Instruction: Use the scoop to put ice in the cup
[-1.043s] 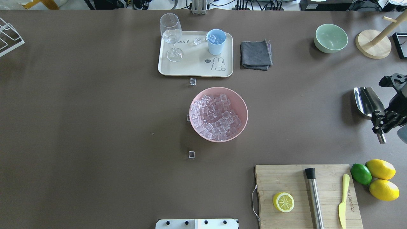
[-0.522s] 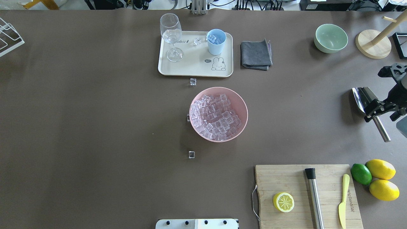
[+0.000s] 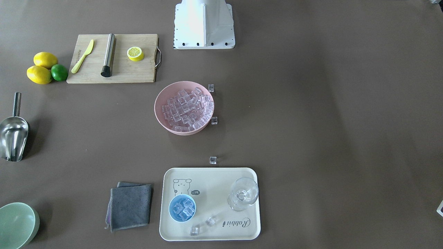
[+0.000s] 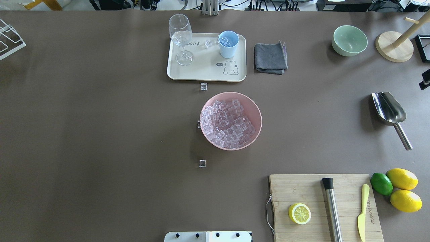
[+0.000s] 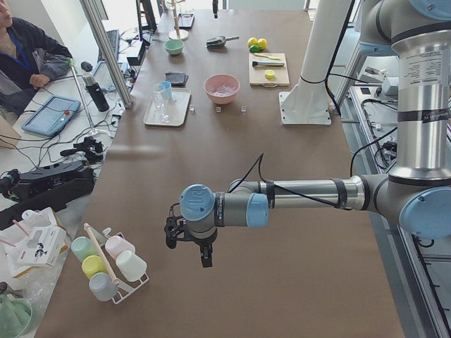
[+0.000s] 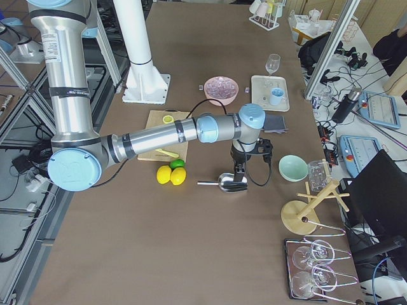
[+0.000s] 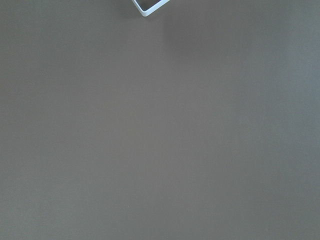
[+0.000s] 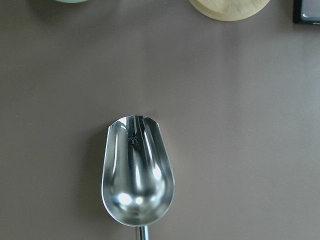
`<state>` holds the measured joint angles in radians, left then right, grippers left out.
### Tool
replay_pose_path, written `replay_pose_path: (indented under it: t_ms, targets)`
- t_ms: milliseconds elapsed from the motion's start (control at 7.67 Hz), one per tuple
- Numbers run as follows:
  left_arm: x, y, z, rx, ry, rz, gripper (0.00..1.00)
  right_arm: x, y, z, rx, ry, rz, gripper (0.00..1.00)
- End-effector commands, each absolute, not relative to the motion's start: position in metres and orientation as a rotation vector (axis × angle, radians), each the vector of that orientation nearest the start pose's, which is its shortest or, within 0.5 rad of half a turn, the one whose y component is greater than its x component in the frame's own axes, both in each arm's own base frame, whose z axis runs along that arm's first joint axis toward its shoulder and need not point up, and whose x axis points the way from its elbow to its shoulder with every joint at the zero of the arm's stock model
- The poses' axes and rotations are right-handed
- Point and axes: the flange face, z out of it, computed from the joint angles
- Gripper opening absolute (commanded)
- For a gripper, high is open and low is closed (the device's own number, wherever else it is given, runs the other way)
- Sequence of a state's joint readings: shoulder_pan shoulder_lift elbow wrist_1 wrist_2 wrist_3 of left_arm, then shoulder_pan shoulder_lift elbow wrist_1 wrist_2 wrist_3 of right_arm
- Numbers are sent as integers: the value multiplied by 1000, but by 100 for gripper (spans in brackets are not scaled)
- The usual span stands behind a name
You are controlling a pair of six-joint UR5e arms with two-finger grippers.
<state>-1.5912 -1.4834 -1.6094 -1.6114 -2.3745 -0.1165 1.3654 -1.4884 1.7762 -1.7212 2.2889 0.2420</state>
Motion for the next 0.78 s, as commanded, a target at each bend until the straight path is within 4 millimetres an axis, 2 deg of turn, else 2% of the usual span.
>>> replay_pose_path:
  t_ms: [0, 130, 261, 391, 522, 652]
  targets:
    - [-71, -453, 677, -49, 803, -133, 99, 85, -508, 520, 35, -721, -108, 100]
    - [-71, -453, 676, -46, 803, -132, 99, 116, -480, 550, 39, -725, -113, 100]
    - [-71, -453, 676, -46, 803, -132, 99, 130, -440, 591, 10, -754, -120, 100]
    - [-71, -453, 676, -47, 803, -134, 99, 127, -422, 614, -29, -776, -111, 100]
    - [-71, -453, 676, -48, 803, -134, 99, 128, -425, 627, -54, -782, -101, 100]
    - [-71, -453, 676, -49, 803, -136, 99, 127, -426, 629, -58, -782, -101, 100]
